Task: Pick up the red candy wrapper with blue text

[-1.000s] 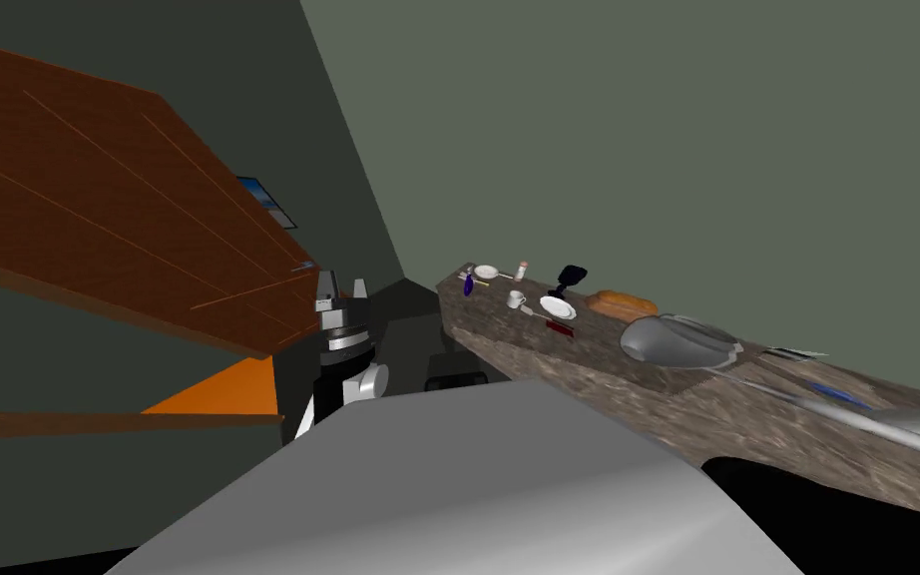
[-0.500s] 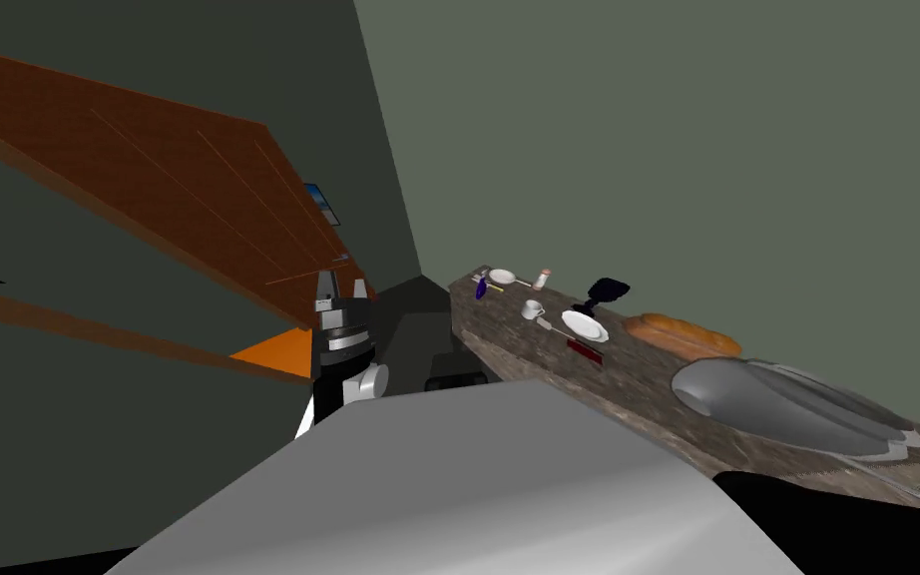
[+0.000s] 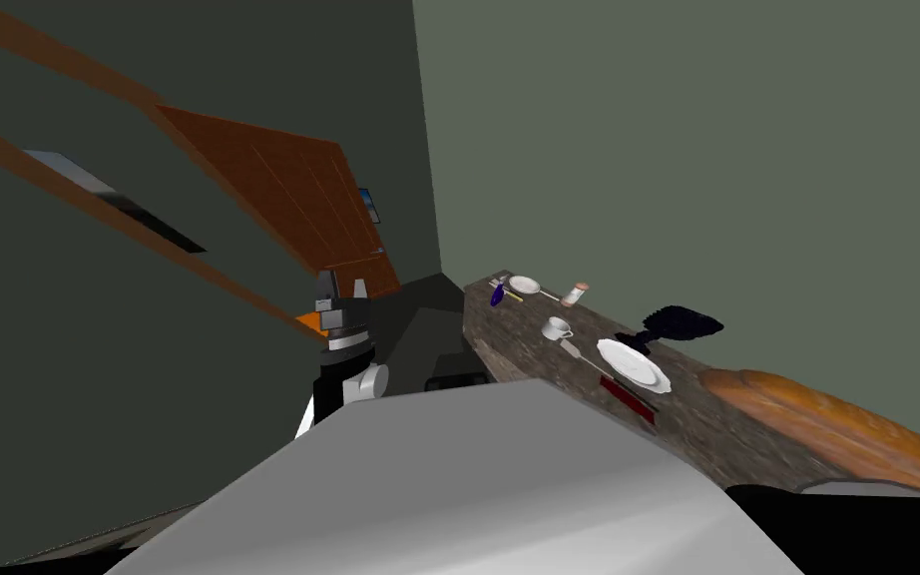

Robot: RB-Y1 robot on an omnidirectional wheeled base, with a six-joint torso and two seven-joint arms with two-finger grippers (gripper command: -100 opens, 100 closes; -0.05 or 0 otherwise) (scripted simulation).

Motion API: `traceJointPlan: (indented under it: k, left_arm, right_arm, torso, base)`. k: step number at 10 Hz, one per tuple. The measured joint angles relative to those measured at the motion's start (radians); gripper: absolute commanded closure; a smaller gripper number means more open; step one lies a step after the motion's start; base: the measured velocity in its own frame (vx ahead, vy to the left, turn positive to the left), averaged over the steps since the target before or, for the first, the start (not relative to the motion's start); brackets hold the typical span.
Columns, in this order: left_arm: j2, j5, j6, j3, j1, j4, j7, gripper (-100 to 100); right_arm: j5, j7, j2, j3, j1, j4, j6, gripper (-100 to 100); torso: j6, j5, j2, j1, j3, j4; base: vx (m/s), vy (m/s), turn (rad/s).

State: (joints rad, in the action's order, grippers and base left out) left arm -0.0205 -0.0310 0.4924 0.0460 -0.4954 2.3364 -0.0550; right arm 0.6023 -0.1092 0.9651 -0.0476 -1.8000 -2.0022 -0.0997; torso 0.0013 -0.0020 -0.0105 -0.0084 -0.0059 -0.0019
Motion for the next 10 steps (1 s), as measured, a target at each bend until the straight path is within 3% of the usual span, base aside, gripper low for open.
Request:
traceJointPlan:
  k: [7,10]
  left_arm:
    - [0.0,0.0,0.0,0.0,0.0,0.0,0.0,0]
    - [0.0,0.0,0.0,0.0,0.0,0.0,0.0,0]
  right_arm:
    - [0.077,-0.043,0.117,-0.034,-0.091,0.065,0.023,-100]
    - [0.098,-0.056,0.153,-0.051,-0.096,0.081,0.01,-100]
  torso:
    - [0.0,-0.001,-0.004,-0.003,-0.002,-0.001]
    - [0.001,0.0,-0.003,0.0,-0.002,-0.001]
  base:
    - [0.055,-0.122,0.389]
    - [0.03,-0.084,0.221]
